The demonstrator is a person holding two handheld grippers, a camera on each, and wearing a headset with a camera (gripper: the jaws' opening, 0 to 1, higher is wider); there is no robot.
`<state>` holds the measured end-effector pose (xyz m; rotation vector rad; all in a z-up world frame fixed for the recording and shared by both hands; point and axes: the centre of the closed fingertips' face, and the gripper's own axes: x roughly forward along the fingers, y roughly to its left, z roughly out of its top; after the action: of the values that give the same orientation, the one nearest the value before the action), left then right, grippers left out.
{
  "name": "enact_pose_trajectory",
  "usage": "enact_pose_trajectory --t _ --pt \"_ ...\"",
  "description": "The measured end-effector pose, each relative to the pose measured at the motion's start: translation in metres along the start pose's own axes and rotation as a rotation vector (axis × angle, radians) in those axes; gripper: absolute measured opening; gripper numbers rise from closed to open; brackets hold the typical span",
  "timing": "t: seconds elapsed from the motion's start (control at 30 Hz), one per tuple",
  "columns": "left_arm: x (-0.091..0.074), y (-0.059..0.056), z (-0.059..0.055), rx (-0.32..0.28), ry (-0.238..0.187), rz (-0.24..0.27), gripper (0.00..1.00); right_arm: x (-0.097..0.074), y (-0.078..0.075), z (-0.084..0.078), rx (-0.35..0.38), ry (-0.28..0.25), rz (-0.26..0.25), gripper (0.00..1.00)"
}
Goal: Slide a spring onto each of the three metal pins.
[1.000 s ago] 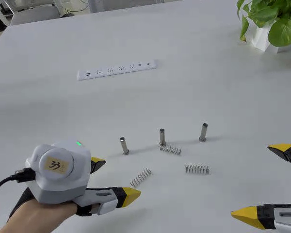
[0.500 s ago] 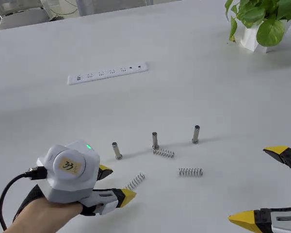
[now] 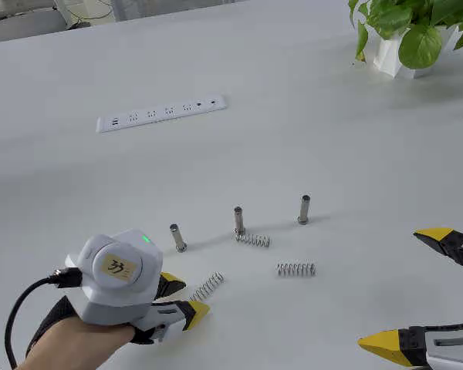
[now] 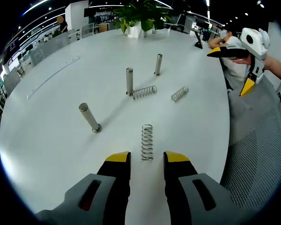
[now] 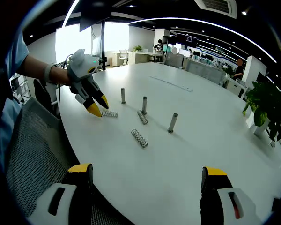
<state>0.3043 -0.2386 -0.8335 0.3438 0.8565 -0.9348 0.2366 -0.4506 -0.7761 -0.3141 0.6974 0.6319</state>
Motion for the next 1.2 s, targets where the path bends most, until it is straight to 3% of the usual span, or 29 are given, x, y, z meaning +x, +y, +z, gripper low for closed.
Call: enact_pose_trajectory --t 0.4,0.67,0.9,1.2 --pt "0.0073 0.0008 -0.0007 0.013 0.029 0.001 0.16 -0.0016 -0.0026 -0.0015 0.011 -0.001 -0.011 0.96" --pt "0.0077 0.0011 -0.0013 0.117 0.064 0.024 0.12 -0.0008 -0.0013 -0.0013 0.012 -0.001 -0.01 0.96" --pt "0.0076 0.0024 -0.0014 0.147 0.074 0.036 0.07 0.0011 -0.0007 0.0004 0.01 -0.004 -0.003 0.96" --pt "0.0065 0.0043 -0.0025 0.139 0.07 0.048 0.07 0.0035 -0.0002 0.0022 0.004 -0.005 0.001 0.96"
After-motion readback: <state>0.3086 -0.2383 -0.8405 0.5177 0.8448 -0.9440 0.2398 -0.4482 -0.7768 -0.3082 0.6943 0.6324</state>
